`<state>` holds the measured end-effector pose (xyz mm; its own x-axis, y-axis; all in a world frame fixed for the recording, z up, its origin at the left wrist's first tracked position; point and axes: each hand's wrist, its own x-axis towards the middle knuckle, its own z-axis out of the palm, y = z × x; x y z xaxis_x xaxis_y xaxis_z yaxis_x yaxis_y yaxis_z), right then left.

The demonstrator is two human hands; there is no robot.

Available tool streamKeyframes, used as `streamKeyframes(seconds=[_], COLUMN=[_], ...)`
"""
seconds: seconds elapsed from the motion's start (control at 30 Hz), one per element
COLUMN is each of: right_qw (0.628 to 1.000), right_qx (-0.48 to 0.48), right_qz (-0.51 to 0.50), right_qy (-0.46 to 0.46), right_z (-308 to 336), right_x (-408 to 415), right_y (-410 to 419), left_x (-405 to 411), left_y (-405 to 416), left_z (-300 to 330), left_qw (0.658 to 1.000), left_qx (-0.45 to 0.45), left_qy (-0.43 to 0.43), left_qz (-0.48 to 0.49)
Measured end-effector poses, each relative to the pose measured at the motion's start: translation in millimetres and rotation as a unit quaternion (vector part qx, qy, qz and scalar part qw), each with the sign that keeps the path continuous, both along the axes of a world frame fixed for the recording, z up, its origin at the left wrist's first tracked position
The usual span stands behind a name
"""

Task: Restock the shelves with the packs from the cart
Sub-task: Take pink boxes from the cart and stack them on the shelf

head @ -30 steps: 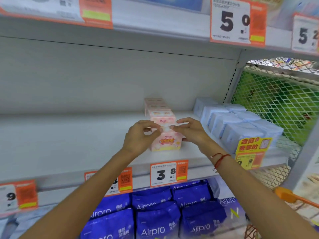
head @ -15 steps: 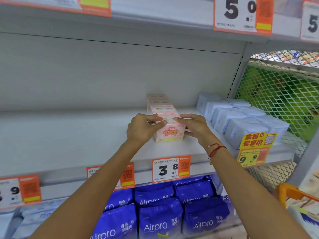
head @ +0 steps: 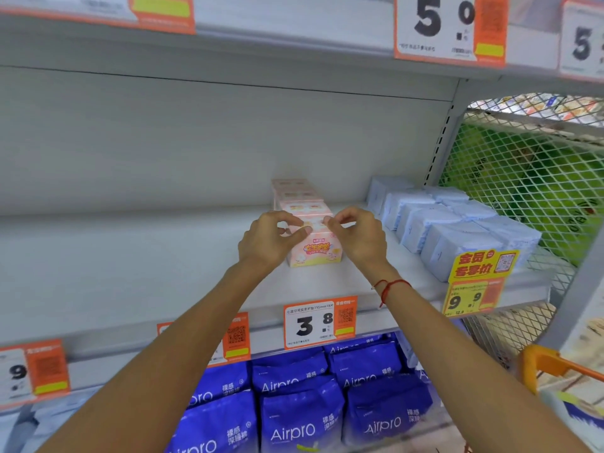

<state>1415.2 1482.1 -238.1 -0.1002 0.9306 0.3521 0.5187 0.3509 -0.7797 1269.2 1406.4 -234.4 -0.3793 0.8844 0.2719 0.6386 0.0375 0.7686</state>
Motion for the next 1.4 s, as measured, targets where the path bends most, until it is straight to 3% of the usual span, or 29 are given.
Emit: streamKeyframes(seconds=[0.17,0.33,0.57,0.67,0.73,0.87,1.0,1.07,1.17,1.23,1.33,1.4], right_qw=[0.997,0.999,0.99,0.993,0.989,0.975,0.953,0.947,0.95,0.948,0.944,0.94], right_qx=[-0.016,-0.027,-0.101,-0.063,-0.032,0.015,0.076,0.088,0.074,0.085,0.122,0.138], right_qz=[0.022,0.019,0.098,0.077,0.048,-0.003,-0.086,-0.135,-0.16,-0.154,-0.144,-0.157], right_qy=[-0.07,-0.023,-0.026,-0.065,-0.138,-0.22,-0.28,-0.278,-0.258,-0.266,-0.269,-0.269], right_z=[8,33,49,39,34,34,35,34,33,37,51,58], right_x=[2,21,97,140,166,213,265,290,313,320,326,338], right_y=[-5,-22,-90,-127,-153,-198,-239,-256,-270,-283,-313,-329], left_x=[-2,-2,59,108,143,209,259,281,311,326,339,340], left_y=[1,-16,-66,-90,-103,-117,-130,-137,-147,-153,-157,-162], left_z=[9,25,36,25,15,-2,-10,-11,-11,-14,-6,1], left_qw=[0.996,0.996,0.99,0.975,0.969,0.966,0.959,0.943,0.886,0.855,0.845,0.814], left_qx=[-0.045,-0.006,0.039,0.056,0.056,0.045,0.047,0.07,0.088,0.046,0.001,-0.008], left_qy=[0.073,0.071,-0.103,-0.16,-0.17,-0.129,-0.017,0.033,0.071,0.042,-0.041,-0.076], left_qz=[-0.035,-0.052,-0.084,-0.141,-0.169,-0.22,-0.279,-0.324,-0.449,-0.515,-0.534,-0.576])
